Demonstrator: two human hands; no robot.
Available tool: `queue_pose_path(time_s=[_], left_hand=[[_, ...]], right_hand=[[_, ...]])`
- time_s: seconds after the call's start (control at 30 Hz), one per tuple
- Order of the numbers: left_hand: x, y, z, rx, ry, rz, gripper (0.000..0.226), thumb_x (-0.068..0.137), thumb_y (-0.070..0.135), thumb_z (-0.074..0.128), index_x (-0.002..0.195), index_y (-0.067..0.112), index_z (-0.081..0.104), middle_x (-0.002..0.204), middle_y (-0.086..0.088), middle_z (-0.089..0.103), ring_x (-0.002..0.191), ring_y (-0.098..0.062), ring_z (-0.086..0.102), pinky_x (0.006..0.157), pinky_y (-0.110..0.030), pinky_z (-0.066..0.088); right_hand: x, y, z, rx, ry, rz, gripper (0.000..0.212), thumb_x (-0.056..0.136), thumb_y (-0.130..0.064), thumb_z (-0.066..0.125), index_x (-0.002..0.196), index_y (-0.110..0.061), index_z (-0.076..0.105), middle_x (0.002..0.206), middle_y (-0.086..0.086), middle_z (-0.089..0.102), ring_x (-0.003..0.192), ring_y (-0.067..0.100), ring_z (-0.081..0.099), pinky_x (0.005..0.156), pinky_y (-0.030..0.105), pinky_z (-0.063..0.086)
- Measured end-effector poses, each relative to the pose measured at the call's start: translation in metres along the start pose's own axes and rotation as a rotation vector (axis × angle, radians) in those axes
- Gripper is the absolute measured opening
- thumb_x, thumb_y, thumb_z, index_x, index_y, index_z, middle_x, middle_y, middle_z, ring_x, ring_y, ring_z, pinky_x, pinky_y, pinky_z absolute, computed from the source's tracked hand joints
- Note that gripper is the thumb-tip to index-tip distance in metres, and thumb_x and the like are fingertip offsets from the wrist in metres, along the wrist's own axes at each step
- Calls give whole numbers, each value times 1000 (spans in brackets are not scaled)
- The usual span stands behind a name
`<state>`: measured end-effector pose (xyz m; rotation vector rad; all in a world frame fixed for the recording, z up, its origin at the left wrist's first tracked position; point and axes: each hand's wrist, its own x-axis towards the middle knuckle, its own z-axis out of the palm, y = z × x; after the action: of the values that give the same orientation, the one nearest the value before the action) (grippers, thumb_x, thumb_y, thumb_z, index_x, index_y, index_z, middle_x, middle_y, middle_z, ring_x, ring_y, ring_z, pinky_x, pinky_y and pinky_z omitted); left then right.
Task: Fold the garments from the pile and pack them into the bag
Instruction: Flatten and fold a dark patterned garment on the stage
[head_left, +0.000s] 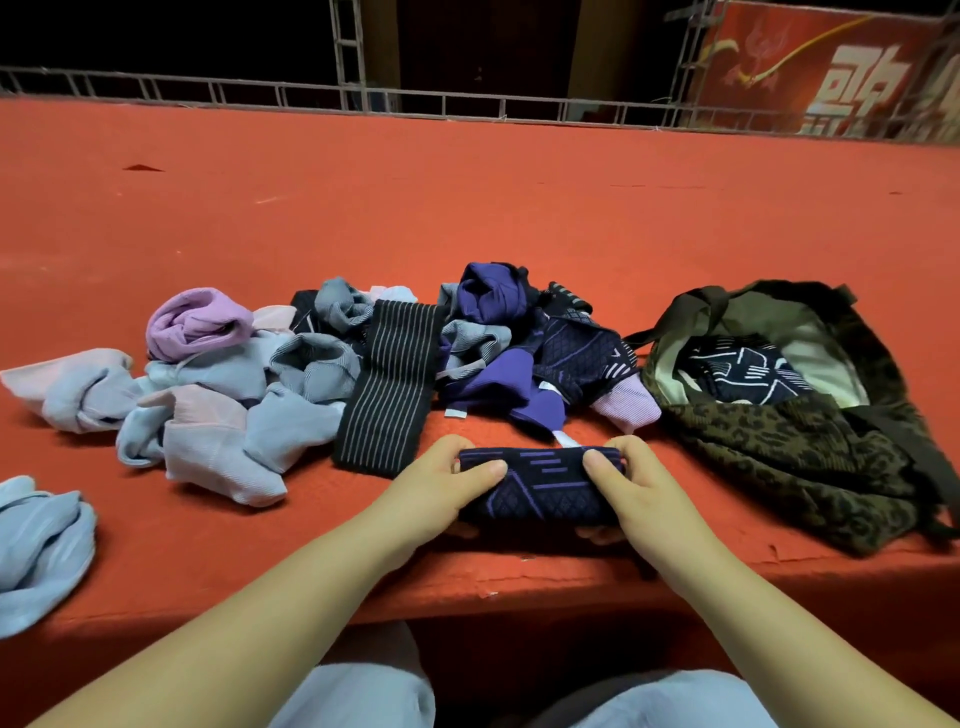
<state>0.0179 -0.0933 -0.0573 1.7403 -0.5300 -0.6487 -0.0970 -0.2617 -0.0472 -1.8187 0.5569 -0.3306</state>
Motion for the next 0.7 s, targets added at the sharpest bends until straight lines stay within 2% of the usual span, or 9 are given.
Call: queue_pose_path(time_s=[0.07, 0.13, 0.27, 0.37, 0.43, 0.5, 0.6, 0.67, 0.7], left_hand=[[9, 2, 13, 22, 54, 38, 8, 92, 29, 57, 93, 22, 54, 80, 4, 61, 66, -8, 56, 50, -24, 44], [19, 6, 28, 11, 62, 81, 9, 91, 29, 58, 97, 22, 61, 87, -1, 68, 69, -12, 58, 52, -27, 43], [48, 33, 61, 0, 54, 141, 4, 90, 26, 61, 91, 22, 63, 85, -2, 69, 66, -11, 58, 55, -29, 45], [76, 61, 90, -71, -39, 141, 16, 84, 29, 68, 97, 27, 58, 95, -2, 69, 70, -10, 61, 51, -26, 48], [96, 76, 111, -155, -120, 133, 33, 74, 33, 74, 100, 30, 54, 102, -3, 68, 77, -16, 64, 57, -30, 51], [114, 92, 132, -223, -162, 115, 31, 81, 22, 71, 102, 30, 51, 103, 0, 64, 84, -18, 64, 59, -33, 56], [143, 113, 161, -286, -177, 85, 32, 90, 12, 61, 118, 20, 48, 108, 2, 58, 98, -19, 62, 59, -27, 56], [161, 121, 175, -281, -203, 60, 24, 93, 13, 57, 116, 18, 50, 110, 2, 58, 98, -15, 61, 63, -25, 56], [170, 123, 182, -261, -223, 48, 19, 93, 13, 55, 111, 18, 52, 109, 2, 58, 96, -13, 60, 66, -26, 57]], right_hand=[[3, 0, -9, 58, 30, 6, 10, 95, -26, 52, 102, -21, 47, 90, 3, 61, 51, 22, 65, 52, 34, 52], [6, 0, -24, 112, 56, 27, 19, 94, -23, 55, 111, -22, 46, 94, 5, 61, 52, 20, 64, 54, 33, 51], [17, -7, -76, 175, 63, 32, 36, 89, -13, 62, 121, -19, 45, 101, 5, 67, 76, 18, 67, 68, 37, 53], [30, -16, -119, 138, 108, 20, 35, 89, -12, 63, 117, -20, 44, 92, 3, 65, 62, 18, 62, 51, 27, 49], [44, -18, -147, 109, 179, 35, 35, 89, -15, 64, 117, -20, 43, 94, 5, 64, 59, 18, 62, 50, 25, 46], [58, -16, -173, 105, 249, 66, 34, 88, -20, 65, 116, -18, 46, 99, 7, 64, 60, 18, 63, 49, 24, 46], [82, -8, -207, 114, 294, 87, 19, 90, -23, 63, 106, -15, 55, 92, 6, 66, 56, 13, 64, 46, 21, 46], [99, -3, -222, 133, 293, 87, 4, 93, -22, 59, 92, -17, 61, 84, 3, 66, 55, 10, 62, 50, 21, 47], [109, 1, -229, 147, 296, 87, 8, 94, -21, 58, 89, -17, 62, 84, 3, 66, 58, 11, 62, 55, 23, 48]])
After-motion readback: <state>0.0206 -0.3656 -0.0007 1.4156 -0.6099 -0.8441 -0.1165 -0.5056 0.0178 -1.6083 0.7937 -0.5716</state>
